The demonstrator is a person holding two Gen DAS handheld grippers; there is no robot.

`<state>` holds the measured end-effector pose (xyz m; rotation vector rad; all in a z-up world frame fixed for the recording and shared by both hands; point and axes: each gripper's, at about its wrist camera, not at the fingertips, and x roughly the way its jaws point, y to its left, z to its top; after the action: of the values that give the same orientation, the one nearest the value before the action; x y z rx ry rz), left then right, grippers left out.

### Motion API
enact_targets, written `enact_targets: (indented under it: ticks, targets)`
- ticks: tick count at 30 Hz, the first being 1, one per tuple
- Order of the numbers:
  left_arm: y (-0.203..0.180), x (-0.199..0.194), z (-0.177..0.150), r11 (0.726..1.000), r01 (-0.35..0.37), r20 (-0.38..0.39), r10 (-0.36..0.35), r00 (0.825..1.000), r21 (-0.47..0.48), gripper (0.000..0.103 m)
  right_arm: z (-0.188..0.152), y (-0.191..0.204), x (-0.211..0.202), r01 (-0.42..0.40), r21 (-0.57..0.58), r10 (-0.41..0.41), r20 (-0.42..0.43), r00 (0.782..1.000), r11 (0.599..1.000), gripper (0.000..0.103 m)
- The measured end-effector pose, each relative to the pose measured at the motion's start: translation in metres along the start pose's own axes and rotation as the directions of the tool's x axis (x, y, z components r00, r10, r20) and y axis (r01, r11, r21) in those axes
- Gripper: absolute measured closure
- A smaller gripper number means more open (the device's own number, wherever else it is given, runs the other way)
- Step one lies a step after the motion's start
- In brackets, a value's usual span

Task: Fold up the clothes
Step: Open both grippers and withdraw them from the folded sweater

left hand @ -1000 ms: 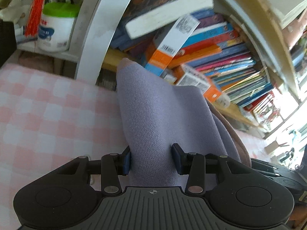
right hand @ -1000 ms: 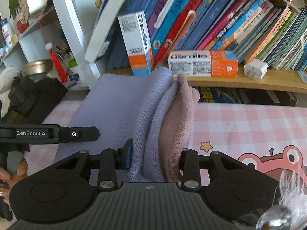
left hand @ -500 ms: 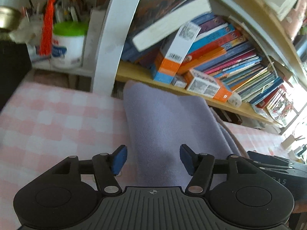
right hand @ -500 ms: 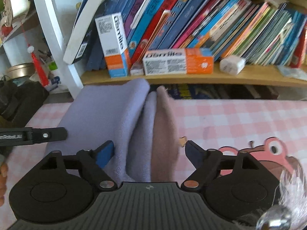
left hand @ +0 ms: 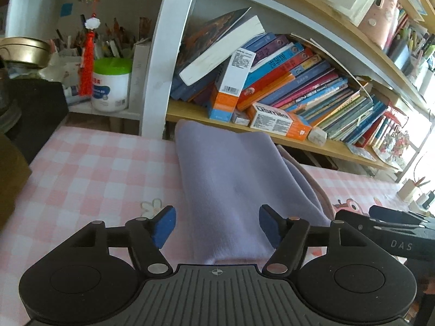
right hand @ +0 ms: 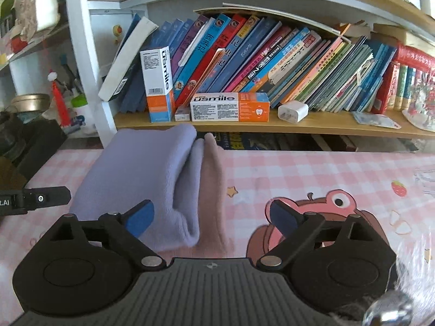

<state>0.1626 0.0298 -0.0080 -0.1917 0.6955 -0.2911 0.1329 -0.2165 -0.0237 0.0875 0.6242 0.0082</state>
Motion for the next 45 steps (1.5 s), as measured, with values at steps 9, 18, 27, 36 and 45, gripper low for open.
enact_targets:
  ticks: [9, 18, 27, 36, 45]
  targets:
    - [-0.027, -0.025, -0.027, 0.998, -0.063, 0.008, 0.063, 0.998, 0.004, 0.033, -0.024, -0.006, -0.029, -0.050, -0.049, 0.050, 0.002, 0.999, 0.998, 0.008]
    - [-0.058, -0.033, -0.052, 0.989, -0.142, -0.020, 0.143, 0.989, 0.050, 0.033, -0.044, -0.025, -0.043, -0.020, -0.029, 0.019, -0.018, 1.000, 0.999, 0.003]
    - [-0.070, -0.050, -0.077, 0.979, -0.202, -0.045, 0.202, 0.978, 0.001, 0.020, -0.064, -0.035, -0.056, 0.034, 0.031, -0.032, -0.064, 0.997, 0.999, 0.001]
    - [-0.080, -0.057, -0.093, 0.969, -0.248, -0.062, 0.249, 0.967, 0.022, 0.020, -0.075, -0.028, -0.071, 0.020, 0.024, -0.019, -0.076, 0.997, 1.000, 0.001]
    - [-0.088, -0.063, -0.089, 0.969, -0.246, -0.028, 0.247, 0.969, 0.030, 0.020, -0.071, -0.023, -0.073, 0.044, -0.024, -0.045, -0.051, 0.998, 0.999, 0.001]
